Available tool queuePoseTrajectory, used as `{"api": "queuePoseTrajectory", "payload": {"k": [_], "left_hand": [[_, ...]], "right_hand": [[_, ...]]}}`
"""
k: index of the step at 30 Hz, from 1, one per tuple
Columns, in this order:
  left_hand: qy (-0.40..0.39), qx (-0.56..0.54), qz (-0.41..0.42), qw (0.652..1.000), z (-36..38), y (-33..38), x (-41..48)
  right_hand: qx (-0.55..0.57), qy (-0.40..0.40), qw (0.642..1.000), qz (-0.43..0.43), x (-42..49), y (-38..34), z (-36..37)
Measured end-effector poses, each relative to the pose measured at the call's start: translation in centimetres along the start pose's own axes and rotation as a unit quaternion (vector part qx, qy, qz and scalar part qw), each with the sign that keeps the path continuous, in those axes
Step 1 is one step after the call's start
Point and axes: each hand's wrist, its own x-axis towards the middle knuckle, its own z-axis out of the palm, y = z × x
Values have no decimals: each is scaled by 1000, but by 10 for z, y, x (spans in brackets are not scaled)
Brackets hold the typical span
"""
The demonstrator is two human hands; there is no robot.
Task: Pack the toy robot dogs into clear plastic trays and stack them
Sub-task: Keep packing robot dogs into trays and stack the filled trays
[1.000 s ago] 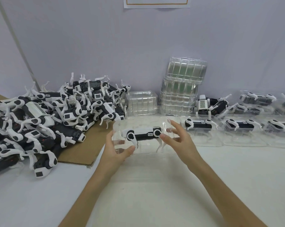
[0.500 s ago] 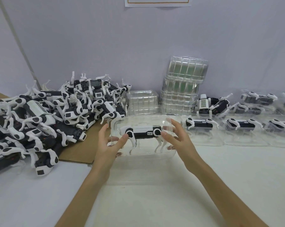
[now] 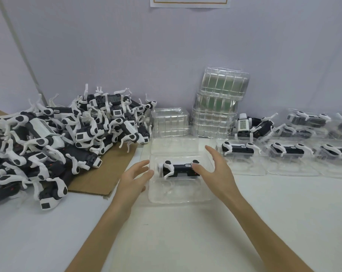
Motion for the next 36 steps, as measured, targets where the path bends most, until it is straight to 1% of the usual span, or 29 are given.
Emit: {"api": "queuePoseTrajectory", "payload": {"k": [1,2,3,5,6,7,9,13,14,17,19,21,23,26,31,33,36], "left_hand": [[-2,2,-1,1000,0,0,0],[-1,5,0,1000,1,0,0],[2,7,2,1000,1,0,0],[4,10,6,1000,2,-1,1],[4,11,7,1000,2,-1,1],[5,12,7,1000,2,-2,1],[20,0,8,1000,4,-4,2],[100,-67,-8,993,3,-3,6],[120,-82,-11,989,0,-2,8],[167,-106,-11,980,-8,-1,10],[175,-112,-17,978,-11,-2,11],[174,-122,-22,977,-10,-4,12],[168,-126,-24,977,-7,-4,12],[147,-125,-23,981,-3,-5,11],[140,-128,-35,981,-1,-7,12],[143,-127,-36,981,-2,-8,13],[150,-128,-39,980,-3,-8,14]], "right_hand": [[-33,-5,997,-67,-3,-3,1],[-89,-28,987,-132,-6,-6,3],[-159,-62,969,-180,-9,-7,6],[-294,-129,921,-222,-12,-5,13],[-340,-148,901,-225,-12,-2,15],[-362,-155,891,-225,-12,0,16],[-353,-151,896,-225,-11,-1,14],[-311,-156,903,-252,-8,-4,5],[-279,-161,913,-250,-7,-6,1],[-123,-141,958,-217,-4,-16,-13],[-36,-123,969,-210,-2,-24,-25],[12,-105,969,-223,0,-34,-40],[10,-76,966,-245,6,-42,-60],[-55,-34,967,-245,23,-43,-96],[-175,23,969,-172,59,-15,-163],[-217,63,962,-154,72,-1,-187],[-251,118,952,-131,86,25,-217]]}}
